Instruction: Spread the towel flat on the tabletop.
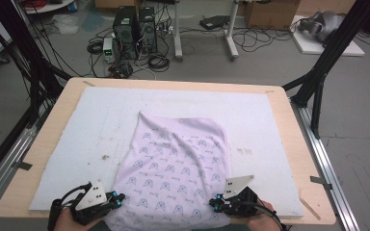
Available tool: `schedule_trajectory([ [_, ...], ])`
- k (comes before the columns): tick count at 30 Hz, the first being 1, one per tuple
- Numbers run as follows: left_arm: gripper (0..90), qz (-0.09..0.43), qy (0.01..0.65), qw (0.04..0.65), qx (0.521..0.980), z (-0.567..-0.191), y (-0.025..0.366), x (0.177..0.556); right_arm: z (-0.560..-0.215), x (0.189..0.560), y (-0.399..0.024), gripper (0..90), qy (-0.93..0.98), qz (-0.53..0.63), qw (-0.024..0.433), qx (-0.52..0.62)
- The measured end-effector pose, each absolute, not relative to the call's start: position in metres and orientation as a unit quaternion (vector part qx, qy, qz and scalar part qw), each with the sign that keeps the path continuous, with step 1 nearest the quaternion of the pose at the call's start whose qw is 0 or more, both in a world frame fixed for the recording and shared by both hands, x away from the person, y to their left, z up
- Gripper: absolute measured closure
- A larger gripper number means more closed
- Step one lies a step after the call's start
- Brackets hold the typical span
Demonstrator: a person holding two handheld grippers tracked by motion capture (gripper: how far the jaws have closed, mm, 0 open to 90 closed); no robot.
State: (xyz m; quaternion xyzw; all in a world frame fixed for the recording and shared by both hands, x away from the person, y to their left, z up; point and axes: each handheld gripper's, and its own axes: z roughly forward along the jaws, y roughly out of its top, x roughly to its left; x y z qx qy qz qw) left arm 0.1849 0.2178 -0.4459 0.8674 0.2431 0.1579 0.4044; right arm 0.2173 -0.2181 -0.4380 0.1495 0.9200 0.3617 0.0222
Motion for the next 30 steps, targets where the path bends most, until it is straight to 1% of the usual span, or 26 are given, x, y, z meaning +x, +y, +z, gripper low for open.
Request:
schedule_trajectory([
  [4, 89.0, 0.164, 0.257, 0.410, 0.860, -0.449, 0.222, 0.175, -0.436, 0.217, -0.218, 88.1, 0.926, 0.354, 0.034, 0.128],
  [11, 89.1, 0.159, 0.255, 0.412, 0.860, -0.448, 0.224, 0.157, -0.432, 0.215, -0.223, 88.4, 0.924, 0.361, 0.016, 0.123],
  [14, 89.1, 0.151, 0.256, 0.413, 0.861, -0.447, 0.225, 0.149, -0.426, 0.216, -0.224, 87.5, 0.920, 0.371, 0.016, 0.124],
  [17, 89.1, 0.151, 0.260, 0.409, 0.861, -0.449, 0.228, 0.144, -0.425, 0.216, -0.221, 83.5, 0.916, 0.381, 0.004, 0.124],
  [19, 89.1, 0.149, 0.263, 0.411, 0.860, -0.450, 0.229, 0.143, -0.429, 0.215, -0.216, 80.7, 0.920, 0.374, 0.005, 0.119],
  [20, 89.1, 0.148, 0.263, 0.413, 0.859, -0.450, 0.229, 0.142, -0.431, 0.215, -0.214, 81.3, 0.922, 0.368, 0.003, 0.116],
  [21, 89.1, 0.149, 0.261, 0.412, 0.860, -0.450, 0.228, 0.141, -0.435, 0.215, -0.213, 84.0, 0.926, 0.360, -0.006, 0.114],
  [22, 89.1, 0.149, 0.259, 0.413, 0.860, -0.449, 0.228, 0.141, -0.438, 0.214, -0.211, 84.1, 0.928, 0.356, -0.009, 0.107],
  [24, 88.7, 0.149, 0.258, 0.417, 0.859, -0.447, 0.228, 0.143, -0.435, 0.215, -0.213, 80.3, 0.924, 0.365, -0.014, 0.110],
  [25, 88.0, 0.147, 0.259, 0.422, 0.856, -0.445, 0.229, 0.145, -0.431, 0.218, -0.214, 78.4, 0.920, 0.373, -0.005, 0.117],
  [26, 84.9, 0.147, 0.260, 0.428, 0.853, -0.443, 0.230, 0.149, -0.428, 0.221, -0.216, 75.6, 0.917, 0.378, -0.001, 0.127],
  [28, 73.4, 0.152, 0.268, 0.434, 0.847, -0.440, 0.230, 0.158, -0.421, 0.230, -0.219, 72.8, 0.912, 0.381, 0.020, 0.151],
  [29, 69.3, 0.151, 0.270, 0.436, 0.845, -0.440, 0.230, 0.164, -0.420, 0.234, -0.219, 70.0, 0.910, 0.381, 0.023, 0.161],
  [30, 68.6, 0.151, 0.273, 0.436, 0.844, -0.440, 0.229, 0.172, -0.420, 0.240, -0.220, 69.5, 0.909, 0.379, 0.029, 0.173],
])
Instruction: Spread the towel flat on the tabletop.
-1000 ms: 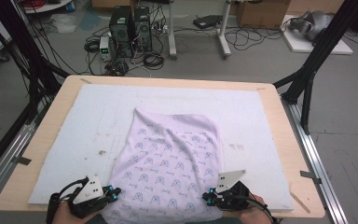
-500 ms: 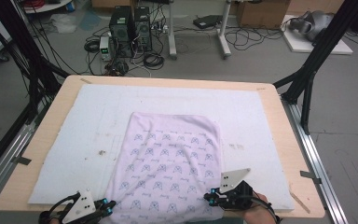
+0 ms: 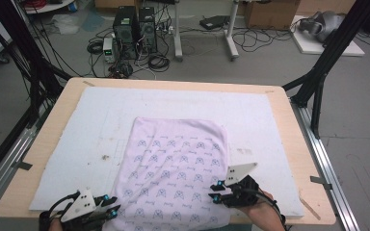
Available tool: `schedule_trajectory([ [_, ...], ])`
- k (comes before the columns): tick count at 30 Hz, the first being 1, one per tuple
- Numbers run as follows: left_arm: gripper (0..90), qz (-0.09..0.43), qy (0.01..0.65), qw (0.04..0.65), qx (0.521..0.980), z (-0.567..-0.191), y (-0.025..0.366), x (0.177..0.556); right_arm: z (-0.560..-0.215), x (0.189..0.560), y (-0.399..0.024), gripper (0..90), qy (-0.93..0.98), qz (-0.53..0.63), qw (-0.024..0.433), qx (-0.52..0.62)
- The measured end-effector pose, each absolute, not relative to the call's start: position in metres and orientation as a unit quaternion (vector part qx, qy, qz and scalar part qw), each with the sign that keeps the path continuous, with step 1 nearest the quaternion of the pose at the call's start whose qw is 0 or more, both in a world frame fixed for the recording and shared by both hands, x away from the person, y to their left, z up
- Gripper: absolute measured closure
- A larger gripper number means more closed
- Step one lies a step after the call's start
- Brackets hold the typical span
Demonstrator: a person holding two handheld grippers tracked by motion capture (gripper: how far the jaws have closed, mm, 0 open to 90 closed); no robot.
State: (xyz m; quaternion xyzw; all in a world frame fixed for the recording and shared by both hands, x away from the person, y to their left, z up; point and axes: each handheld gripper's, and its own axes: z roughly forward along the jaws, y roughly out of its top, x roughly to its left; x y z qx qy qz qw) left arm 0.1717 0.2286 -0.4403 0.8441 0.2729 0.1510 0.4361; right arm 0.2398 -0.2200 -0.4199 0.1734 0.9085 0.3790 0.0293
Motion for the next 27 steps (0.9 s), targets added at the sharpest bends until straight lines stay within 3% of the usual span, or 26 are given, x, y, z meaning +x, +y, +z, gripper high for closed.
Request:
schedule_trajectory([
  [3, 67.1, 0.150, 0.272, 0.438, 0.844, -0.442, 0.223, 0.182, -0.428, 0.251, -0.219, 69.9, 0.912, 0.362, 0.027, 0.192],
  [6, 68.0, 0.139, 0.272, 0.422, 0.854, -0.447, 0.220, 0.185, -0.438, 0.248, -0.220, 86.8, 0.913, 0.362, 0.023, 0.188],
  [10, 75.2, 0.124, 0.283, 0.421, 0.853, -0.449, 0.223, 0.183, -0.438, 0.244, -0.221, 88.4, 0.915, 0.362, 0.019, 0.179],
  [15, 76.1, 0.124, 0.280, 0.417, 0.856, -0.448, 0.224, 0.182, -0.437, 0.240, -0.222, 87.9, 0.917, 0.360, 0.009, 0.170],
  [25, 61.6, 0.150, 0.297, 0.447, 0.830, -0.420, 0.226, 0.210, -0.419, 0.264, -0.231, 49.7, 0.887, 0.401, 0.033, 0.226],
  [27, 58.2, 0.157, 0.297, 0.450, 0.828, -0.414, 0.224, 0.220, -0.412, 0.273, -0.230, 46.3, 0.884, 0.405, 0.034, 0.231],
])
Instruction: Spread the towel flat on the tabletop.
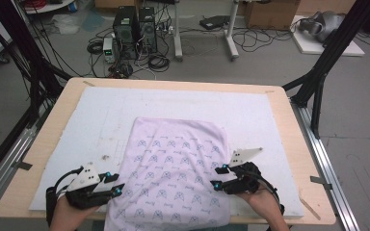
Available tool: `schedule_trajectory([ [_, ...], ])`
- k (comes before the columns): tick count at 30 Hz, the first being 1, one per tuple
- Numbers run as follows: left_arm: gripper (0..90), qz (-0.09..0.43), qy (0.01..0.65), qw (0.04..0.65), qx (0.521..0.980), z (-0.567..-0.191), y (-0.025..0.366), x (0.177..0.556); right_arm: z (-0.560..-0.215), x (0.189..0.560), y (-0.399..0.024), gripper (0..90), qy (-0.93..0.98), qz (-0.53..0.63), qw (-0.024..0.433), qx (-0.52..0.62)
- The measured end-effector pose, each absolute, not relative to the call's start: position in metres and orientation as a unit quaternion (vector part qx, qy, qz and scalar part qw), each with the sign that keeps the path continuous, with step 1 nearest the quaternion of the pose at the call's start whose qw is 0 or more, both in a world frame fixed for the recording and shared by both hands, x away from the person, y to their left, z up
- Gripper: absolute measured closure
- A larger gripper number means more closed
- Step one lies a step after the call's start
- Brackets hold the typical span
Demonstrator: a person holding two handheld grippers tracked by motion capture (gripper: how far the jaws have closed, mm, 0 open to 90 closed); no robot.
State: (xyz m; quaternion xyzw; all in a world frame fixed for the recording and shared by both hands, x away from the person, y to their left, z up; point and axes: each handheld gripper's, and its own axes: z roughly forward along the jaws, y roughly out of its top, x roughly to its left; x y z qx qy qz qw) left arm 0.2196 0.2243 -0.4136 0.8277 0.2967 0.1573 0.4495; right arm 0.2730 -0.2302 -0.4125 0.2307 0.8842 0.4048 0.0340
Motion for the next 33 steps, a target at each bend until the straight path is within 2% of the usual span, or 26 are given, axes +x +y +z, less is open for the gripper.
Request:
schedule_trajectory([
  [5, 51.2, 0.162, 0.292, 0.461, 0.822, -0.396, 0.215, 0.248, -0.399, 0.290, -0.229, 38.0, 0.873, 0.420, 0.048, 0.242],
  [12, 43.9, 0.163, 0.308, 0.465, 0.814, -0.386, 0.211, 0.277, -0.385, 0.310, -0.234, 33.8, 0.865, 0.425, 0.067, 0.258],
  [19, 41.4, 0.167, 0.306, 0.459, 0.817, -0.382, 0.203, 0.293, -0.374, 0.321, -0.231, 31.2, 0.861, 0.429, 0.078, 0.260],
  [33, 40.2, 0.170, 0.307, 0.459, 0.816, -0.381, 0.202, 0.299, -0.373, 0.322, -0.230, 30.5, 0.864, 0.427, 0.079, 0.255],
])
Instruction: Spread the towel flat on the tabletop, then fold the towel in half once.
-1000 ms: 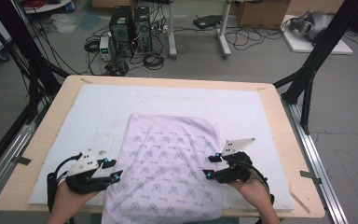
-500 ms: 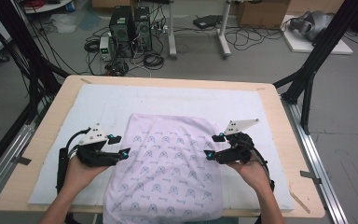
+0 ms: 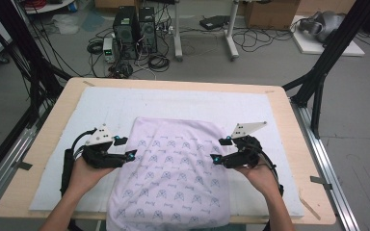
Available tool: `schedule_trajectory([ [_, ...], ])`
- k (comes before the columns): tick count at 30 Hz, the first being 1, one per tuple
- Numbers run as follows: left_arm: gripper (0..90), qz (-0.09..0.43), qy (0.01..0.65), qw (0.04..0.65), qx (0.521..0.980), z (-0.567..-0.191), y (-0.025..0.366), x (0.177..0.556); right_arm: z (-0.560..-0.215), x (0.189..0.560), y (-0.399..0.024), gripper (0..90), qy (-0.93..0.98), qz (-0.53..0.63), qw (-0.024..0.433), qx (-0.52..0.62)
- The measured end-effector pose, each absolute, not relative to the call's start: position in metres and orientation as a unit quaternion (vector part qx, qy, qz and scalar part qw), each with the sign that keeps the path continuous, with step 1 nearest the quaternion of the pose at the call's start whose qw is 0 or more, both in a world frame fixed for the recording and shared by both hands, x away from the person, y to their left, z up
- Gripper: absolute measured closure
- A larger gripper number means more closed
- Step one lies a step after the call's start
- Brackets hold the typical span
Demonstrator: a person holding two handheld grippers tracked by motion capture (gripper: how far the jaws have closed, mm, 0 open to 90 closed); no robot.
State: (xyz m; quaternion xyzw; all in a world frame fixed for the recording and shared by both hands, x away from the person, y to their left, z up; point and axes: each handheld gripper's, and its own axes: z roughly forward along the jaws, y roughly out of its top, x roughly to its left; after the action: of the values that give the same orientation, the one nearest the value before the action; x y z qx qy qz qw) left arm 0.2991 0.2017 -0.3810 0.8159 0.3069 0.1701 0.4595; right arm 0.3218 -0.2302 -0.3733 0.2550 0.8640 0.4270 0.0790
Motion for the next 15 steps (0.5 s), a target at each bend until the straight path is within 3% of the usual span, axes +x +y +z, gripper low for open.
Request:
schedule_trajectory([
  [15, 39.9, 0.173, 0.312, 0.451, 0.818, -0.3789, 0.2026, 0.3077, -0.3747, 0.3255, -0.2317, 29.3, 0.864, 0.423, 0.082, 0.261],
])
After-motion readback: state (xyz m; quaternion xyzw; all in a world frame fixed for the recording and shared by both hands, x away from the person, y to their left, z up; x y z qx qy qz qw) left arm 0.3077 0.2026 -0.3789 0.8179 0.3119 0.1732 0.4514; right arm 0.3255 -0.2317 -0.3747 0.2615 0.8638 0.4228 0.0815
